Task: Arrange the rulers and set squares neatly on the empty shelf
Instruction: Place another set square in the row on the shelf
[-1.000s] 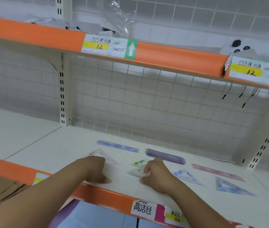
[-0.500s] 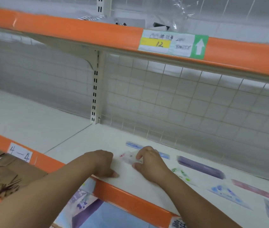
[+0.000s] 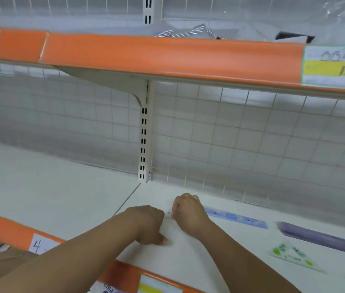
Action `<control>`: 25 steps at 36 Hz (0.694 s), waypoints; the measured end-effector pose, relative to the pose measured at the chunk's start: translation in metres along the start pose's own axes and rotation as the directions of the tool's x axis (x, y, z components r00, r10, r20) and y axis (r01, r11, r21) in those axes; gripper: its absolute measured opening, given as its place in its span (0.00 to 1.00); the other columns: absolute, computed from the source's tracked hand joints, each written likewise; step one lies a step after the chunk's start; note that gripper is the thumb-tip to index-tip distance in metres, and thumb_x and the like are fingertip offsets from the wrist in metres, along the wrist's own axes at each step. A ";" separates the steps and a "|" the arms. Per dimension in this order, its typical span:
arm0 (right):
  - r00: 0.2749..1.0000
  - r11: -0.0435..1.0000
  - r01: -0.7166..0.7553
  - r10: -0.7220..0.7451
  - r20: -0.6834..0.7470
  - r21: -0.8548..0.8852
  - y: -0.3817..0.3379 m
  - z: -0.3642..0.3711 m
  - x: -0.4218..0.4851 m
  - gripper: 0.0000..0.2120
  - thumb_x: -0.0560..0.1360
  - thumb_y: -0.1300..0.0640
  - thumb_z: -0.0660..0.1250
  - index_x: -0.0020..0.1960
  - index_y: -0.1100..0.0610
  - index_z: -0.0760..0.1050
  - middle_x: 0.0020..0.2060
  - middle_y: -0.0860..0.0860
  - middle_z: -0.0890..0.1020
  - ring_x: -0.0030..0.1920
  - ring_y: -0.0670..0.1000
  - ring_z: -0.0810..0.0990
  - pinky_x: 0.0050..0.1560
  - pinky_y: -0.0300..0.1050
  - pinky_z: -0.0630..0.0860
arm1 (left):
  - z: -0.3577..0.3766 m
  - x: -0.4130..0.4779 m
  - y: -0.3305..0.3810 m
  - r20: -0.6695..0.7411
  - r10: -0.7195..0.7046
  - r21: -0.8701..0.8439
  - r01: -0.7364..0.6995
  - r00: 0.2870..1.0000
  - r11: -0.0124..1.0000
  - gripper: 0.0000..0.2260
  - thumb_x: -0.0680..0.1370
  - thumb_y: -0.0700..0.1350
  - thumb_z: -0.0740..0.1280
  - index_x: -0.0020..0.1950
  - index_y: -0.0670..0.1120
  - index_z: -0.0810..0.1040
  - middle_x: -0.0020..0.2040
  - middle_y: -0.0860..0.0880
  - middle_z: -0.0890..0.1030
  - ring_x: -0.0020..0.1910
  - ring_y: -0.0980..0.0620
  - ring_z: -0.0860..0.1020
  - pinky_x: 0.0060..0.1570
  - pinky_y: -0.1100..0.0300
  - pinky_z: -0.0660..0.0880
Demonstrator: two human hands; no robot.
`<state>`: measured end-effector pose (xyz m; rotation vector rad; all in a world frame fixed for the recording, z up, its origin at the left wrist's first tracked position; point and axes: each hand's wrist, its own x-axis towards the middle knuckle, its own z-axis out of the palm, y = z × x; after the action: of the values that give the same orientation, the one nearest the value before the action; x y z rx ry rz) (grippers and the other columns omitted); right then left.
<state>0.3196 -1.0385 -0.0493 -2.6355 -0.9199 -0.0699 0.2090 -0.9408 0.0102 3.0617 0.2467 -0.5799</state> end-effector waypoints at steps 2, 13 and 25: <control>1.000 0.999 0.017 -0.017 0.021 -0.028 -0.001 0.005 0.007 0.05 0.76 0.57 0.63 0.47 0.55 0.77 0.52 0.54 0.79 0.56 0.55 0.75 0.58 0.44 0.68 | 0.003 0.002 -0.003 0.023 0.018 -0.001 -0.018 1.000 1.000 0.26 0.78 0.61 0.62 0.68 0.45 0.67 0.65 0.47 0.73 0.63 0.47 0.73 0.58 0.55 0.70; 0.987 0.973 0.015 0.023 0.162 -0.230 -0.009 0.018 0.010 0.10 0.74 0.66 0.59 0.49 0.58 0.77 0.44 0.56 0.79 0.47 0.56 0.77 0.44 0.43 0.69 | 0.007 0.009 -0.019 0.047 0.068 0.005 -0.068 0.997 0.998 0.27 0.78 0.61 0.61 0.70 0.45 0.66 0.66 0.47 0.72 0.65 0.47 0.71 0.59 0.54 0.68; 0.986 0.989 0.084 -0.065 0.151 -0.123 -0.014 0.029 0.011 0.10 0.76 0.60 0.58 0.50 0.60 0.77 0.52 0.55 0.78 0.55 0.57 0.76 0.50 0.44 0.70 | 0.010 0.008 -0.019 0.026 0.120 0.016 -0.121 0.992 0.993 0.27 0.78 0.61 0.61 0.71 0.46 0.64 0.68 0.47 0.72 0.66 0.46 0.70 0.62 0.53 0.68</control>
<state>0.3173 -1.0121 -0.0704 -2.7545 -1.0978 0.0490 0.2093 -0.9209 -0.0017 3.0565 0.0560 -0.6157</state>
